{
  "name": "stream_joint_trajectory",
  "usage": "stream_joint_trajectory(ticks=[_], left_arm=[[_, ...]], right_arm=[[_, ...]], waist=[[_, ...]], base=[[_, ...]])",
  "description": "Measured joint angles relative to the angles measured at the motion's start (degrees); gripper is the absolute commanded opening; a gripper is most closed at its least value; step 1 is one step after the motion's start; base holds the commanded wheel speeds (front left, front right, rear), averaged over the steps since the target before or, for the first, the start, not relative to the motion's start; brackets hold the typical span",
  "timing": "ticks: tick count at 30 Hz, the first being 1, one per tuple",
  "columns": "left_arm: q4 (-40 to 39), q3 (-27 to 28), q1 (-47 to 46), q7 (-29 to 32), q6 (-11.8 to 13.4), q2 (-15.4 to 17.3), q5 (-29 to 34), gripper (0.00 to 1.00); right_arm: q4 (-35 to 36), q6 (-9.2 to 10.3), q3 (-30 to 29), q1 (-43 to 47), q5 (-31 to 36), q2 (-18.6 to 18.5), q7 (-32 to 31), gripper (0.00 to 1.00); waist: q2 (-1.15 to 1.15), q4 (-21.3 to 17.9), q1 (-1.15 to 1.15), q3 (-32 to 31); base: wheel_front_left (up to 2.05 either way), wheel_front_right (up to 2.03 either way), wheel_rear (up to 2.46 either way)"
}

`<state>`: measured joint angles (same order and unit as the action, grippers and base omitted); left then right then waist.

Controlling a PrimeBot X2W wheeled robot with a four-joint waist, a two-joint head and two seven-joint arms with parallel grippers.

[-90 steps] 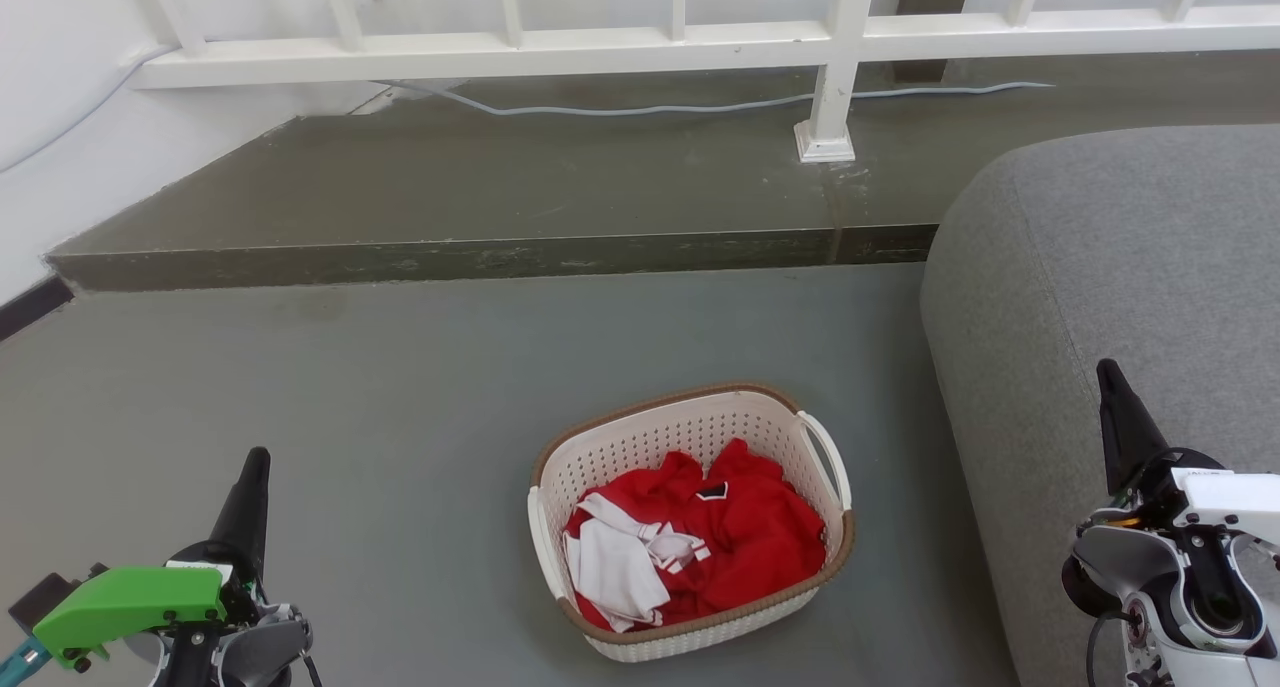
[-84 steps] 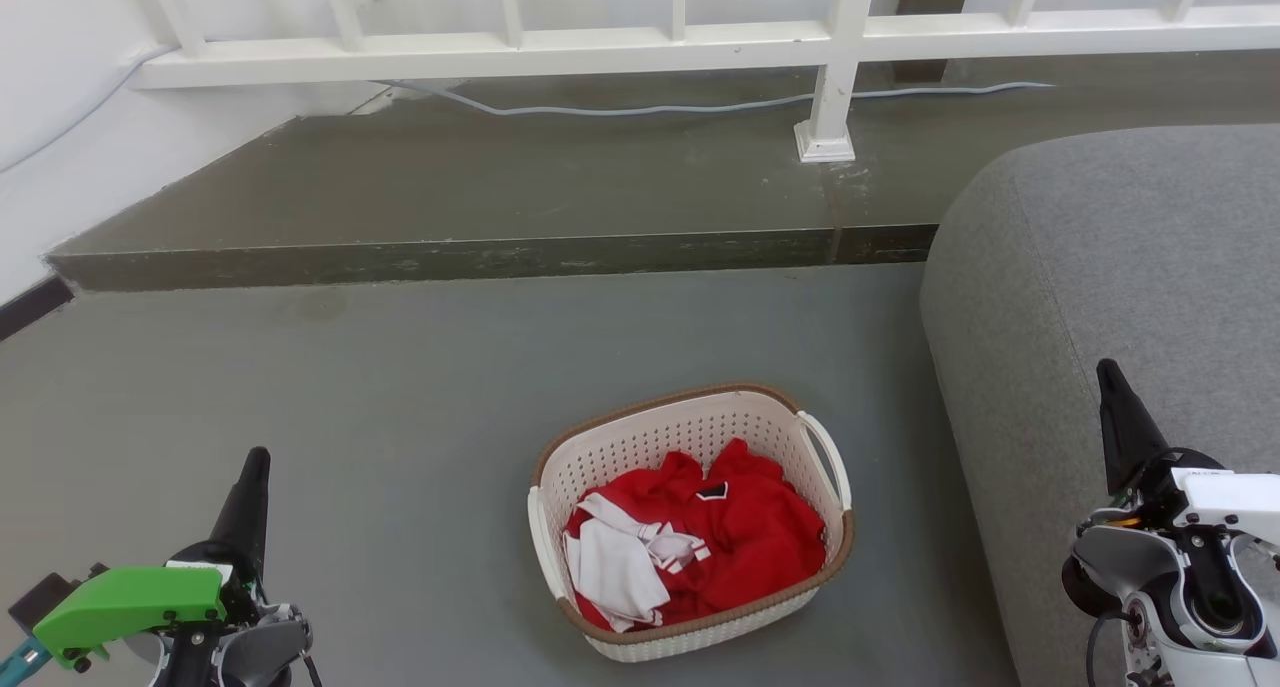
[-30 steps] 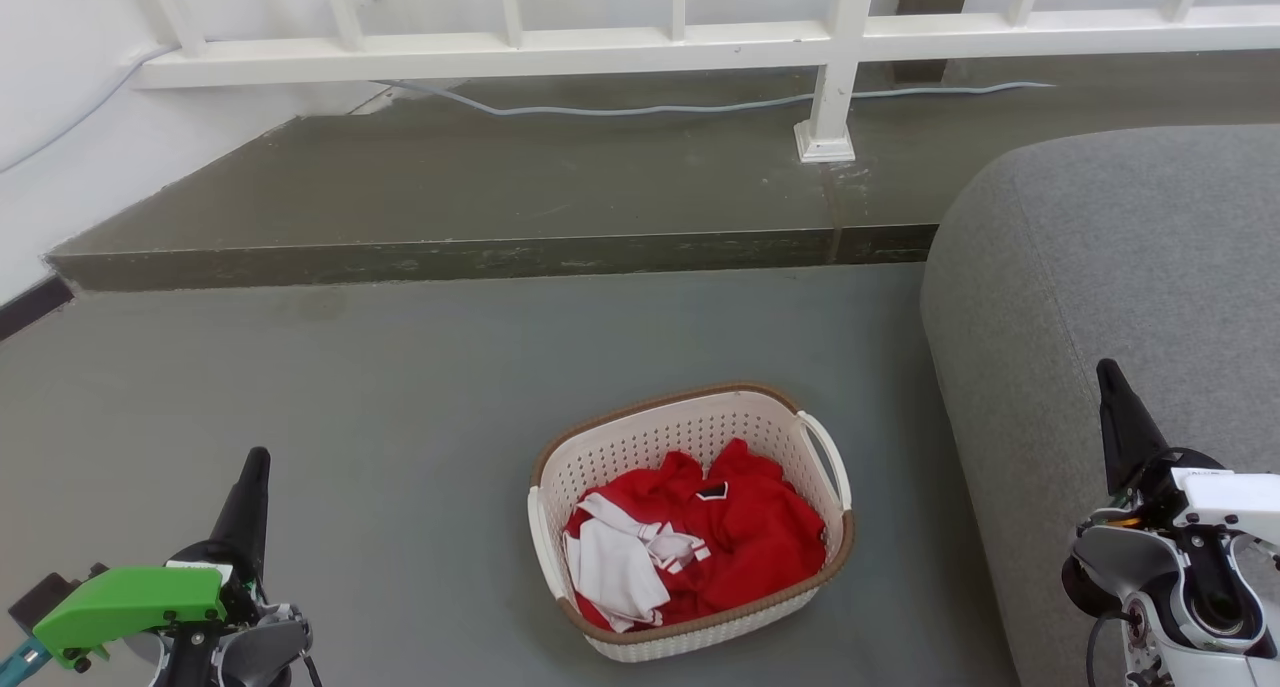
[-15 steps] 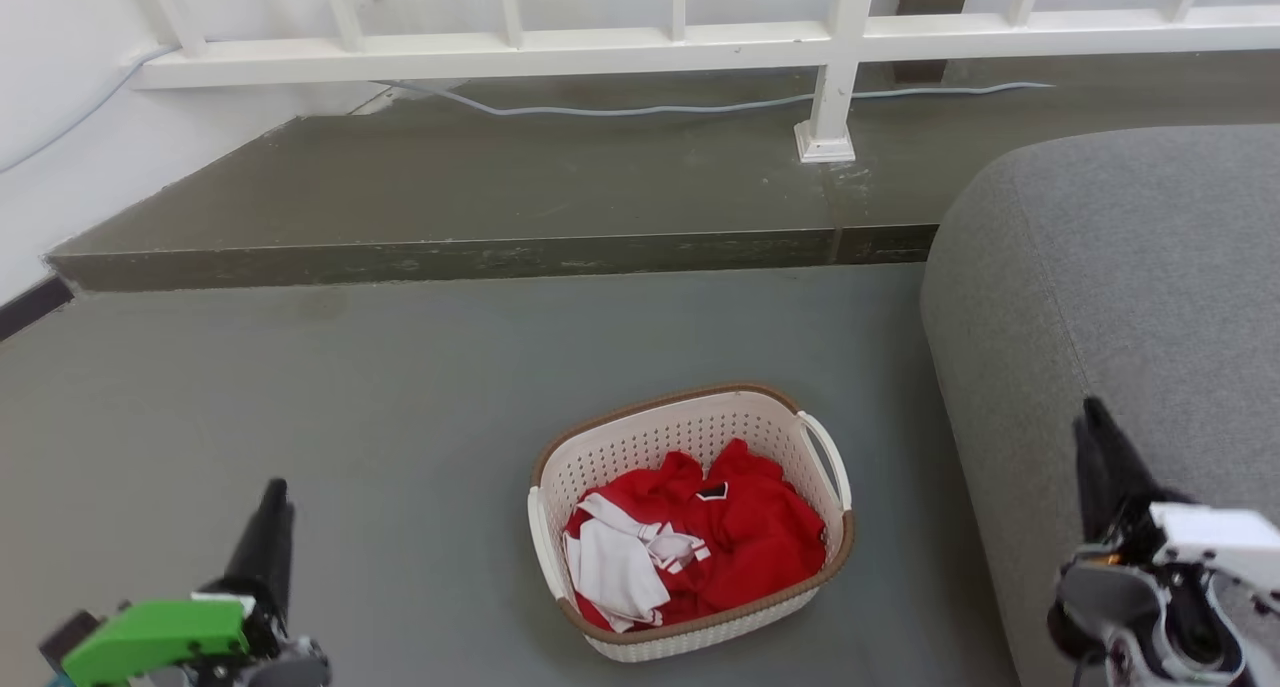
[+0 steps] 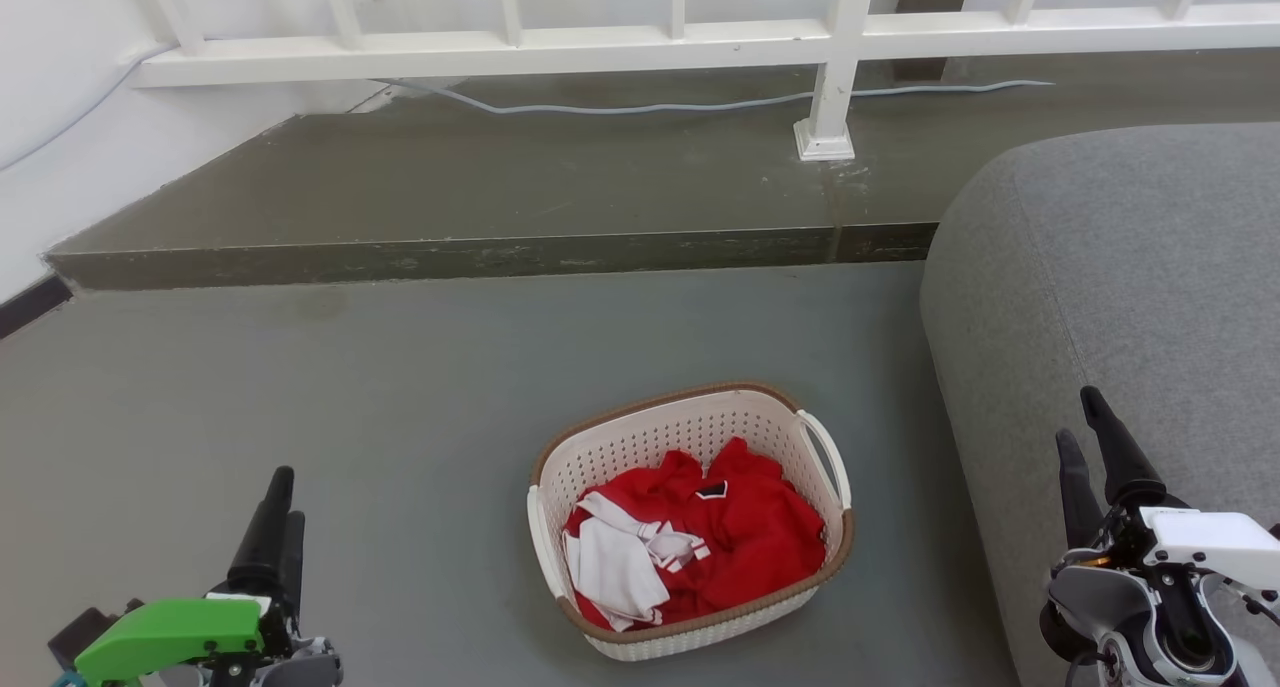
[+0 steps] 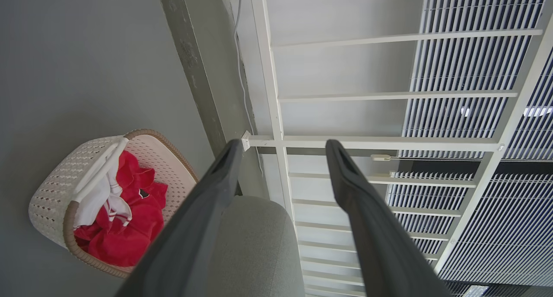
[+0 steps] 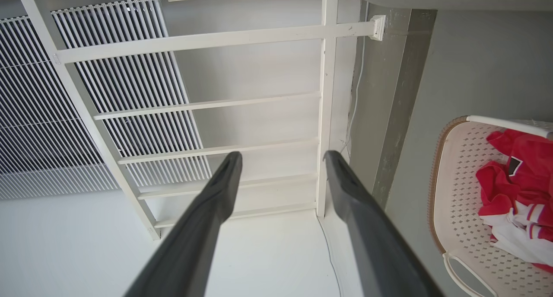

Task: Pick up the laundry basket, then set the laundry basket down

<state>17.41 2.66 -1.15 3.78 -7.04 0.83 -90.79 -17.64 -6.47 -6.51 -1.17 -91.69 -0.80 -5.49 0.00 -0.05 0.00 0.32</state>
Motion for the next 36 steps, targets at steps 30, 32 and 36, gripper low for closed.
stream_joint_trajectory(ticks=[30, 32, 36], left_arm=[[-3.6, -4.8, 0.0, -5.7, 0.3, 1.5, 22.8, 1.00], [-3.8, -5.0, 0.0, -5.9, 0.6, 1.5, 25.2, 1.00], [-4.3, -5.5, 0.0, -6.7, 1.2, 1.5, 28.9, 1.00]], right_arm=[[4.1, -0.03, 9.6, -0.1, 18.1, -6.5, 7.3, 1.00], [4.0, -0.03, 10.0, -0.1, 19.8, -7.0, 7.8, 1.00], [3.5, -0.04, 10.3, -0.1, 22.5, -7.1, 8.5, 1.00]], waist=[[0.00, -0.3, 0.00, 0.3], [0.00, -0.3, 0.00, 0.3], [0.00, -0.4, 0.00, 0.3]], base=[[0.00, 0.00, 0.00], [0.00, 0.00, 0.00], [0.00, 0.00, 0.00]])
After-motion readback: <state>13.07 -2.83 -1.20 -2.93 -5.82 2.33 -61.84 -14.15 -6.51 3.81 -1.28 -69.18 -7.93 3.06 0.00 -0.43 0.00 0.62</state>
